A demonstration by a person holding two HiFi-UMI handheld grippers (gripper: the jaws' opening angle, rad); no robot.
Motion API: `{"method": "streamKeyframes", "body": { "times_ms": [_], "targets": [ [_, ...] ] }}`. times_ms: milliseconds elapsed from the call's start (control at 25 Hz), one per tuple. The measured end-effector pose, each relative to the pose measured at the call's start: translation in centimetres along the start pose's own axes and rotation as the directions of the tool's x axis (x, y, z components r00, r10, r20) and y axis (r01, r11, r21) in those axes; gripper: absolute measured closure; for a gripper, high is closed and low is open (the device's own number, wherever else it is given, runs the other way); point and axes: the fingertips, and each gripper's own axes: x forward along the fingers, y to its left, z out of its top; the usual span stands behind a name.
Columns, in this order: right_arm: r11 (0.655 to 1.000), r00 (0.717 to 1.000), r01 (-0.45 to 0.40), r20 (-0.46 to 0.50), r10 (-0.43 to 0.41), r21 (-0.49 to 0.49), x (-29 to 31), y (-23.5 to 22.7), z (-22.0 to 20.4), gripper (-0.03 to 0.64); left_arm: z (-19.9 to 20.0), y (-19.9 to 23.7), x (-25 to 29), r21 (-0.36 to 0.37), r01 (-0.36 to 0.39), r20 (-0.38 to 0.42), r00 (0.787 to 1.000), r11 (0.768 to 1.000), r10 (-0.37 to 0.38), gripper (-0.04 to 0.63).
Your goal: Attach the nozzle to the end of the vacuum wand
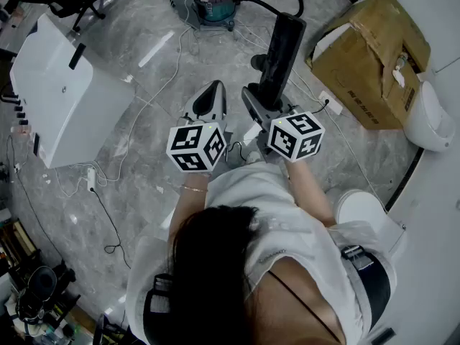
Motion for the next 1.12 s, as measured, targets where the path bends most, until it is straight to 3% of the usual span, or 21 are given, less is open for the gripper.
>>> {"method": "streamKeyframes", "body": {
  "times_ms": [400, 800, 1120],
  "targets": [
    [0.999, 0.999, 0.041, 0.003, -0.041, -0.033, 4.4, -0.2, 1.2, 0.540, 1.8, 3.6, 2.0, 0.023, 0.000, -0.002, 1.000, 1.000, 0.000, 0.593],
    [0.999, 1.000, 0.018, 0.017, -0.019, 0.032, 8.2, 1.7, 1.2, 0.538, 1.6, 7.4, 2.3, 0.016, 0.056, -0.107, 0.993, 0.998, -0.053, 0.592],
    [0.998, 0.999, 0.034, 0.031, -0.035, 0.050, 9.2, 0.3, 2.3, 0.538, 3.2, 8.9, 4.4, 0.023, 0.026, -0.083, 0.996, 0.999, -0.024, 0.592]
  ]
}}
